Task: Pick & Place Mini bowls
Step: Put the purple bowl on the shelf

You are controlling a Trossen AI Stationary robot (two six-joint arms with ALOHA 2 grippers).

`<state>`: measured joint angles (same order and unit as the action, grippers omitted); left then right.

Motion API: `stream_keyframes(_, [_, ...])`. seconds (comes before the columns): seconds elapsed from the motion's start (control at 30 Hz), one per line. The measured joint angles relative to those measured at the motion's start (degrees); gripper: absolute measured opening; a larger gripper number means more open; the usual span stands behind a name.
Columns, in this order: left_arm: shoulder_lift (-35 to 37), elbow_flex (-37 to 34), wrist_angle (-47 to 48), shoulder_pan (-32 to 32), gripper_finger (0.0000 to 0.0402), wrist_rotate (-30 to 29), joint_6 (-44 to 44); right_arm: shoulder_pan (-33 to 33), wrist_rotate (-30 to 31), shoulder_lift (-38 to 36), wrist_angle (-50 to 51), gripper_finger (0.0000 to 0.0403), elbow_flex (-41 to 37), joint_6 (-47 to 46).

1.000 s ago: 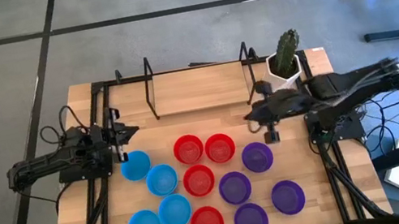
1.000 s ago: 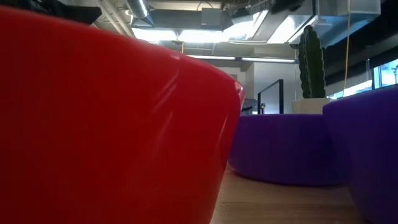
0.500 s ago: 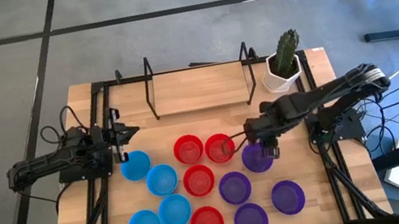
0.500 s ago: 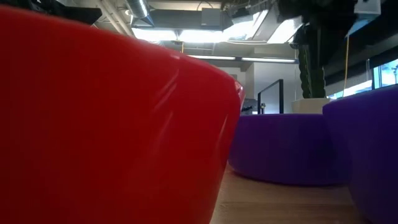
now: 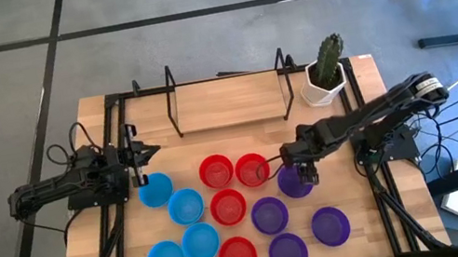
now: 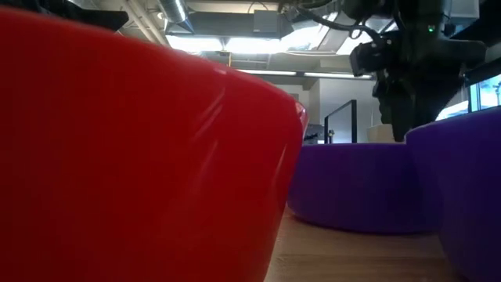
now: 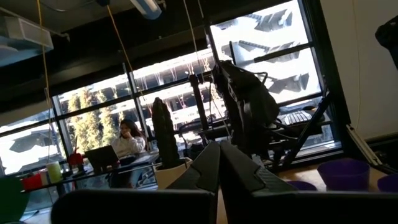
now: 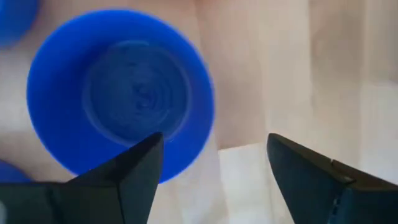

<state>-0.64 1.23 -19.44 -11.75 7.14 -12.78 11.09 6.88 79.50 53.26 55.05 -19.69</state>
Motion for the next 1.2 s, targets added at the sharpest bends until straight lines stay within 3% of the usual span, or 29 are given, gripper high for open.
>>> stream_keyframes(0.83, [0.00,0.00,0.02,0.01,0.0004,-0.01,0.00,-1.33,-1.53,0.00,-15.53,0.0279,-11.21,-1.33])
stream_keyframes(1.2, [0.00,0.00,0.03,0.00,0.0005,0.00,0.00,-1.33,-1.48,0.88,-17.77,0.0270,-11.48,-1.30])
